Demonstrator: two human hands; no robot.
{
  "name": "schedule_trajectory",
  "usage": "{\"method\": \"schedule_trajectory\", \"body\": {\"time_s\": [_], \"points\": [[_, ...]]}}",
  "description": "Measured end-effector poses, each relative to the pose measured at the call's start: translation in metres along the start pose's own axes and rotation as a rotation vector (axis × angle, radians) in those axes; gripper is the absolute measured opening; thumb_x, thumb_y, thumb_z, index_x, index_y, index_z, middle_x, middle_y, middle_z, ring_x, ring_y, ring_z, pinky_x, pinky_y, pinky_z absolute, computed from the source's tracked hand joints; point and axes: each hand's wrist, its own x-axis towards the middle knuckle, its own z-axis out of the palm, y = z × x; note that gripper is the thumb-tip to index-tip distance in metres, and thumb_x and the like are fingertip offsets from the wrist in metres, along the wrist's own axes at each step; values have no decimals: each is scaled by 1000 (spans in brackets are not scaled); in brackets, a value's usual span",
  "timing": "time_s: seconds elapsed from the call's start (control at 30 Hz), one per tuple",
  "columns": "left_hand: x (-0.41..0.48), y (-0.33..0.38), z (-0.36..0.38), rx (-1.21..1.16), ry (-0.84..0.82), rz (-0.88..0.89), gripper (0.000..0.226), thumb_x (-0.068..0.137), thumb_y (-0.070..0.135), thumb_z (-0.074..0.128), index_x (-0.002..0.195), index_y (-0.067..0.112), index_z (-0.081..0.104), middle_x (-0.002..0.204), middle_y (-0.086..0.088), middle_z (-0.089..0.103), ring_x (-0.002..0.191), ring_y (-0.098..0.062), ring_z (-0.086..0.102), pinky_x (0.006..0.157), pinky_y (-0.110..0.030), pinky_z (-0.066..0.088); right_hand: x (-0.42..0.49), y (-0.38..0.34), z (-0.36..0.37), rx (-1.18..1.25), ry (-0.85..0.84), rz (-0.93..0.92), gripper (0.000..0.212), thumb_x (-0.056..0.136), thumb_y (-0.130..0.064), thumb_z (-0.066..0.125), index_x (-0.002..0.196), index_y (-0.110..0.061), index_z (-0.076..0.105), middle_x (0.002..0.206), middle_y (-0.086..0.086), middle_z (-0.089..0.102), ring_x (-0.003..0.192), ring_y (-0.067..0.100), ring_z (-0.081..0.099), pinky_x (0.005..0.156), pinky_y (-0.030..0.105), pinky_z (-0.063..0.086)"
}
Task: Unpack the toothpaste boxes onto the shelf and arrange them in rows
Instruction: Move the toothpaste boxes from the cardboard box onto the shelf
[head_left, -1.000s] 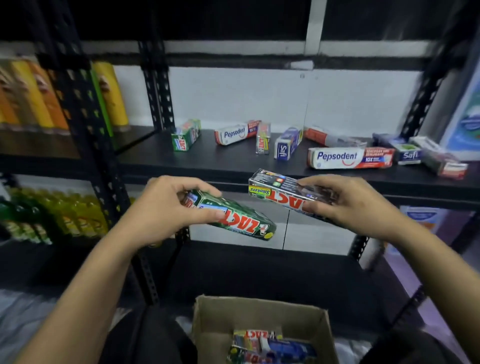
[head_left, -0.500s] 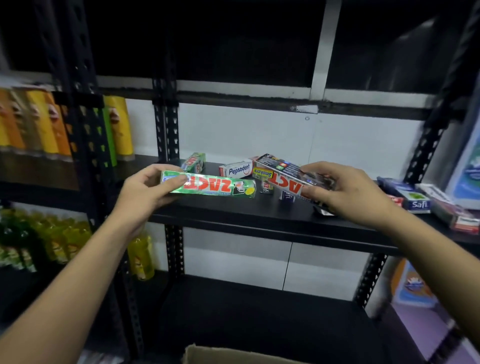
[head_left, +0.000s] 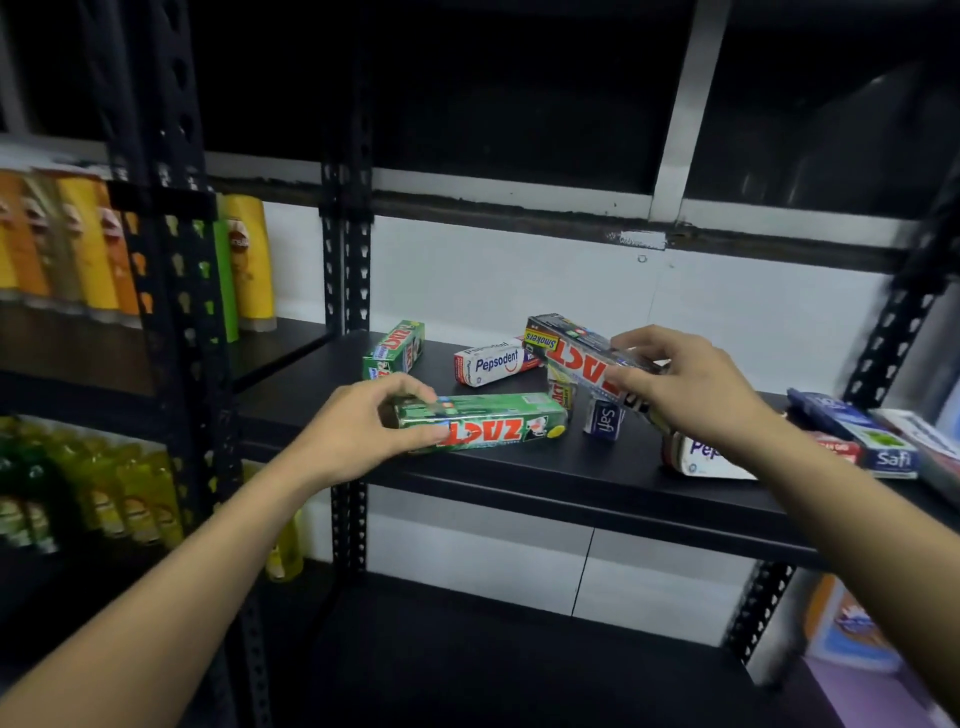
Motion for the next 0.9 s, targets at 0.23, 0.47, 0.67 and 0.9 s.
{"method": "schedule_trajectory", "body": {"time_s": [0.23,0.47,0.67,0.9], "points": [[40,-23,-19,96,537,-62,36,83,51,70,109,26,65,109,11,69,97,-9,64,87,-37,53,36,-37,39,77,-72,17,26,86,-35,71,111,-28,66,102,-1,69,75,17,65,61,32,54],[62,-60,-20,310,223,-260,75,82,71,54,148,44,29,146,5,51,121,-26,57,98,-43,49,78,-78,110,78,-133,114,35,90,-35,64,122,-21,59,112,6,65,79,22,65,57,30,53],[62,-63,-19,409,274,-216,48,99,47,44,145,53,32,135,-3,60,116,-32,59,90,-38,50,101,-102,160,108,-115,213,45,92,-31,59,132,-12,52,122,9,63,101,28,63,78,30,49],[63,-62,-15,487,283,-205,39,101,41,41,138,54,42,118,-2,68,105,-32,62,82,-37,49,91,-101,176,-99,-349,92,34,89,-39,61,110,-13,68,98,4,70,87,20,66,78,32,52]]}}
